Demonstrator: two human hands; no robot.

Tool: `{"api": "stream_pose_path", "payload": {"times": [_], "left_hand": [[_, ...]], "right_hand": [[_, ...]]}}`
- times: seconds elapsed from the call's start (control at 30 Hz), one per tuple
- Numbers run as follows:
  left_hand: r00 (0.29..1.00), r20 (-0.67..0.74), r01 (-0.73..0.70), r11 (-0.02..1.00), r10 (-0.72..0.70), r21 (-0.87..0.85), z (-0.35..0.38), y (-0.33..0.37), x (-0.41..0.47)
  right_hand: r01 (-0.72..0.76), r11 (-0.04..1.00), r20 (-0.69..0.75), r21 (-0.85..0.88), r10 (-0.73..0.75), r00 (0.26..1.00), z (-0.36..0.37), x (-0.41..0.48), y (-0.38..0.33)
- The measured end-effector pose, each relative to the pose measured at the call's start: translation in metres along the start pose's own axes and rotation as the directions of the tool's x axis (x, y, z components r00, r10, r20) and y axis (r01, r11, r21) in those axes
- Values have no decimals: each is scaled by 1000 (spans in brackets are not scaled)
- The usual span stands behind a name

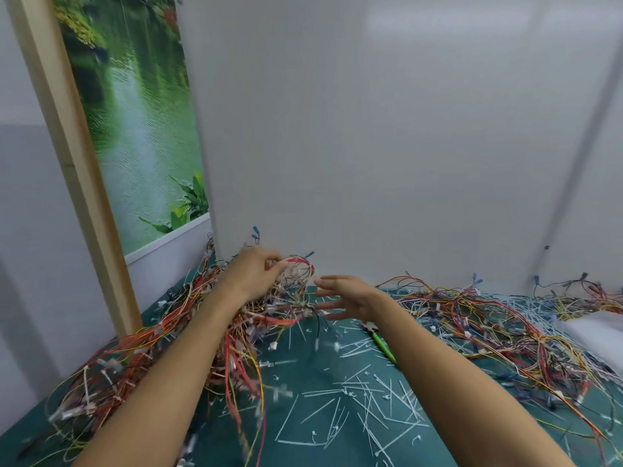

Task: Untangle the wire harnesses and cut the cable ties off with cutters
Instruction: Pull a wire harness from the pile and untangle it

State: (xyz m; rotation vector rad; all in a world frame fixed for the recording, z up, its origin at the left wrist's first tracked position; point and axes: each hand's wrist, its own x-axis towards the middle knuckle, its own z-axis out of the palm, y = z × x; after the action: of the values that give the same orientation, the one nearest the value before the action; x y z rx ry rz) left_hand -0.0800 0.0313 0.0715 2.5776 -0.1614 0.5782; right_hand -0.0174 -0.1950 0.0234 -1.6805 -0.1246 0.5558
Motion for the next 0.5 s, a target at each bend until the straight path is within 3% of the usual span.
{"api": "stream_pose_path", "payload": {"times": [0.1,0.13,0.2,0.3,0.4,0.5], "left_hand": [[999,-41,-16,1000,16,-11,-9,2,8],[999,-34,-7,1000,7,-2,-10,4,10],[1000,17,19,1000,-19,-19,-8,8,14],[994,89,79,991,-70,-105,3,10,15],[986,106,147,964,-126,-222,12,6,11],[981,138,164,954,-133,-251,17,-2,7]], "right_hand": [[192,965,-159,-177,-221,962,5,-6,-11],[269,940,-152,-210,-303,941,8,-8,-15],[363,914,21,-180,-365,931,16,-15,-23],[387,868,344,-312,-276,898,30,-25,-26],[402,652,407,-643,-154,900,49,-26,-10],[450,442,417,-776,-175,892,61,-25,9]]}}
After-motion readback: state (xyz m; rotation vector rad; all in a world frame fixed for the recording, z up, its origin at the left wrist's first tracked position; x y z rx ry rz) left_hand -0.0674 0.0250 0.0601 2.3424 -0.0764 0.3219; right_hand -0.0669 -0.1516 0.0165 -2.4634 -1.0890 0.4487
